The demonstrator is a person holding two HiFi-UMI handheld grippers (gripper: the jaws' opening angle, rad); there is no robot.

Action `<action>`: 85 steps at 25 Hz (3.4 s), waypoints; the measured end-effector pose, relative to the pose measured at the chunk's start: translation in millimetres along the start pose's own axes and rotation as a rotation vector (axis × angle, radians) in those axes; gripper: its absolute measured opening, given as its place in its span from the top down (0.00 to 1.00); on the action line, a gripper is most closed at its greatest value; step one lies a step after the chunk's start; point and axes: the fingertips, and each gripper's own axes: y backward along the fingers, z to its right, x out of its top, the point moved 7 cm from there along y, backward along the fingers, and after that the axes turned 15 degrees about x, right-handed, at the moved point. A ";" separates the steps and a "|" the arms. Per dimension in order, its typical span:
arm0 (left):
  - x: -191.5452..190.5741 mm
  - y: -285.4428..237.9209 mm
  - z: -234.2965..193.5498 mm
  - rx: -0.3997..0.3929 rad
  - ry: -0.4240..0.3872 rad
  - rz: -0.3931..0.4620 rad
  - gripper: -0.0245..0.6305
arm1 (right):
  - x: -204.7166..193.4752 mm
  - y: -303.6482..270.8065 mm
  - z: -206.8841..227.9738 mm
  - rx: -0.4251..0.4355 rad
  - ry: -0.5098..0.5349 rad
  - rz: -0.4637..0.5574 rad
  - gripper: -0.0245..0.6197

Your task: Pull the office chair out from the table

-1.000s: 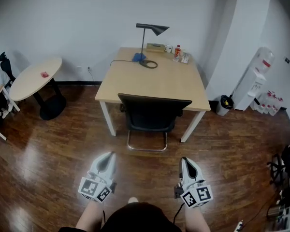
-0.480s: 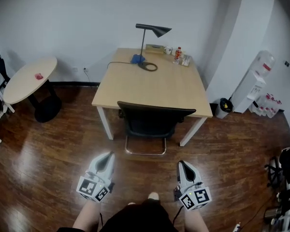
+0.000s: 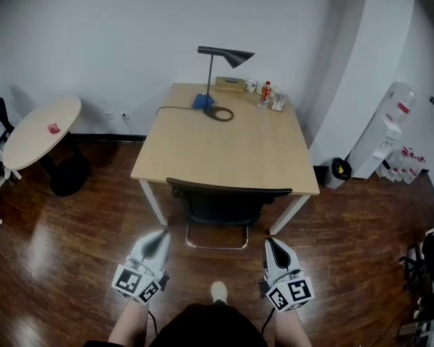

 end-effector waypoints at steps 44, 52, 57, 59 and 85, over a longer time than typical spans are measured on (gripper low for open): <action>-62.0 -242.4 36.3 -0.618 -0.890 -0.444 0.60 | -22.0 -173.9 159.4 0.539 0.426 -0.664 0.55; -97.1 -253.3 38.2 -0.749 -1.016 -0.587 0.58 | -80.5 -188.1 160.4 0.679 0.651 -1.091 0.53; -115.4 -256.2 44.3 -0.787 -1.119 -0.630 0.63 | -89.4 -189.2 165.5 0.696 0.696 -1.174 0.65; -119.7 -253.7 46.0 -0.798 -1.145 -0.641 0.74 | -90.6 -189.3 164.0 0.711 0.690 -1.200 0.71; -139.2 -222.8 48.9 -0.743 -1.361 -0.671 0.85 | -102.2 -164.8 131.5 0.733 0.685 -1.331 0.86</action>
